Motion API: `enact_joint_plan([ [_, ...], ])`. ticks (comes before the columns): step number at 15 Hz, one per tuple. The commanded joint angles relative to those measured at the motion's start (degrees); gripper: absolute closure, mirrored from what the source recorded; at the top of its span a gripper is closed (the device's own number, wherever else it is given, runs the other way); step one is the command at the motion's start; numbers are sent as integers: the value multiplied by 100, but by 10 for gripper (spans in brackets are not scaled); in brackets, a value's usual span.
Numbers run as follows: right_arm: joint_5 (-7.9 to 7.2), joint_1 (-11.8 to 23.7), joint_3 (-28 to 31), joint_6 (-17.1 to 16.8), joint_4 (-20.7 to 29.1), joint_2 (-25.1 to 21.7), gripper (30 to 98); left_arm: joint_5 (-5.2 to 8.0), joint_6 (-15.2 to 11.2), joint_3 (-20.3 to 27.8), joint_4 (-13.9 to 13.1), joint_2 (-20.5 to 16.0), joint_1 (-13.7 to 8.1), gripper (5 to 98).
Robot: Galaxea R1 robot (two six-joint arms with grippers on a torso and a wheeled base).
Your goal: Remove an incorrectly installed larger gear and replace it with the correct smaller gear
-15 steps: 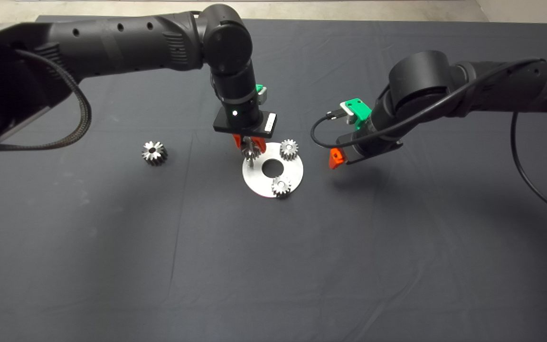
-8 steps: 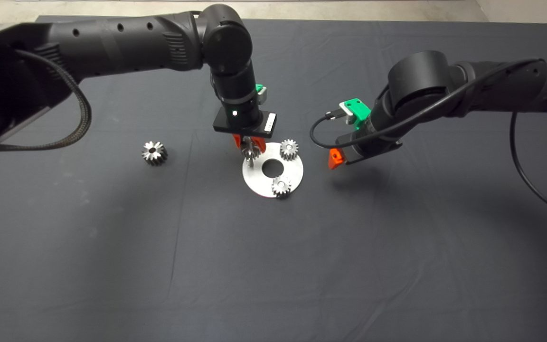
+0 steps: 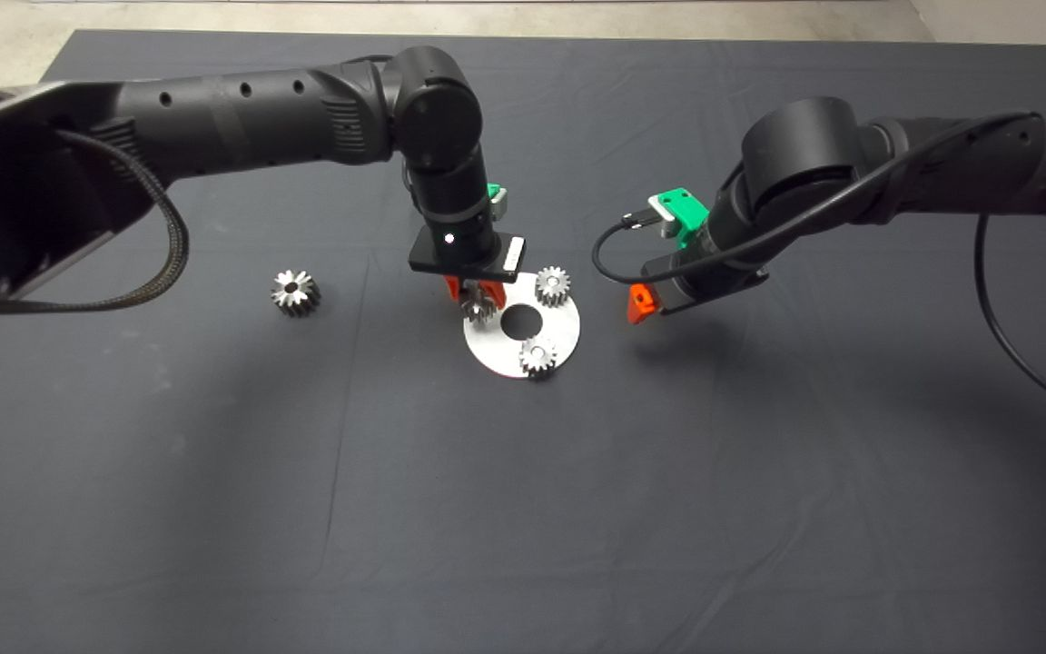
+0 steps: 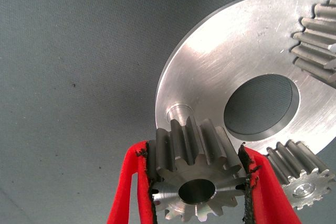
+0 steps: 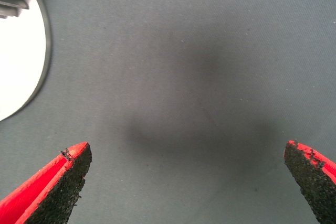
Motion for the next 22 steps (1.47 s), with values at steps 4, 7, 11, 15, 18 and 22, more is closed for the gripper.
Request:
enact_joint_plan([
  [4,-661,96,2,-27,-88,26,315,26,22,-43,18,59,-139,796],
  [7,-661,96,19,-27,-88,18,315,13,-18,-51,22,68,-121,796],
  [11,-652,96,54,-18,-88,-26,316,-44,-53,-60,176,59,-33,797],
  [15,-661,98,54,-25,-88,-26,315,-53,-53,-69,176,68,9,797],
  [18,-661,96,28,-27,-96,-17,316,-77,-88,-60,176,76,89,797],
  [22,-661,96,19,-35,-123,-9,315,-132,-97,-101,176,76,90,797],
])
